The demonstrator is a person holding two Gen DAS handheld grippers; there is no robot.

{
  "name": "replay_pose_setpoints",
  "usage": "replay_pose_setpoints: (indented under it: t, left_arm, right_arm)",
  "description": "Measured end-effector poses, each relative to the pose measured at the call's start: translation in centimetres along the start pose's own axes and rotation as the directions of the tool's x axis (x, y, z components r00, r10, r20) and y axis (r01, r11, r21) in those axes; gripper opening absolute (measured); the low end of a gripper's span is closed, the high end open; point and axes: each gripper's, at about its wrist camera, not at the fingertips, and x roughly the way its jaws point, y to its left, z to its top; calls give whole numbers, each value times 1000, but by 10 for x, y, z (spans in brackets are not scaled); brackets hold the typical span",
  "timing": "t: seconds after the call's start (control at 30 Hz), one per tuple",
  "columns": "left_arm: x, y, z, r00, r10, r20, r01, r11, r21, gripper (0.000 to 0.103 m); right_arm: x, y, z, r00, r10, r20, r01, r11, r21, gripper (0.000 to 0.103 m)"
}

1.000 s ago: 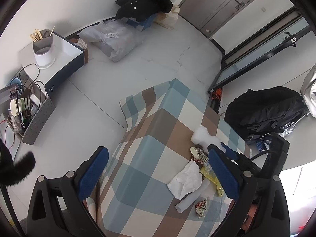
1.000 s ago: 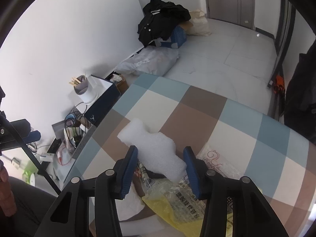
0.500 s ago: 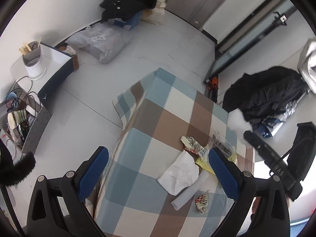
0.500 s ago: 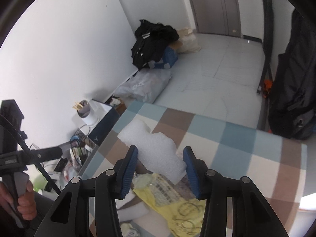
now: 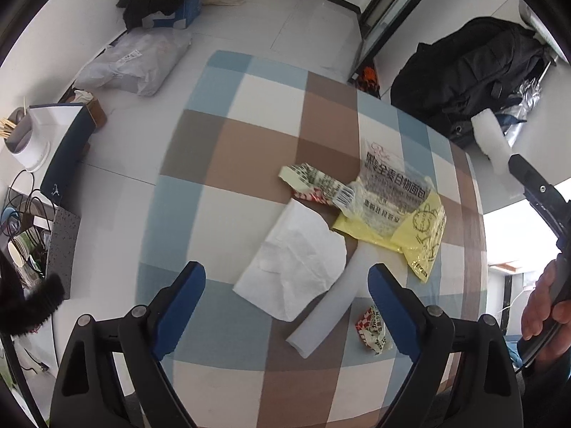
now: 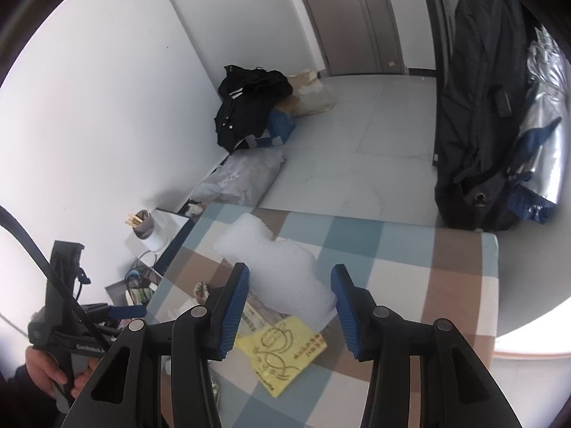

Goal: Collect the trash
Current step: 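Grasp the white tissue with the left gripper while the right gripper holds the foam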

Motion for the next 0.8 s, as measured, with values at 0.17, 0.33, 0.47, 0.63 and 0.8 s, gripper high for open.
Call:
replay_pose_setpoints:
  t: [0.17, 0.33, 0.47, 0.63, 0.8]
  left_arm:
    - [12, -8, 0, 995, 94, -11, -94, 995, 11, 78]
    - [21, -20, -5, 991, 132, -24, -130, 990, 44, 76]
    - [23, -26, -5, 980, 200, -5, -199, 976, 88, 65]
    - [23, -27, -4, 969, 246, 3, -245, 964, 105, 43]
    - [23, -30, -5, 966, 260, 8, -259, 958, 126, 23]
  right_arm:
    - [-9, -16, -6, 1000, -11, -1, 11, 1000, 23, 46]
    - [-20, -28, -10, 1000, -13, 3, 13, 999, 36, 46]
    - [-24, -33, -12, 1000, -12, 6, 11, 999, 36, 46]
    - [-29, -38, -16, 1000, -14, 4, 14, 999, 38, 46]
    - [-31, -42, -18, 1000, -24, -6, 24, 999, 43, 46]
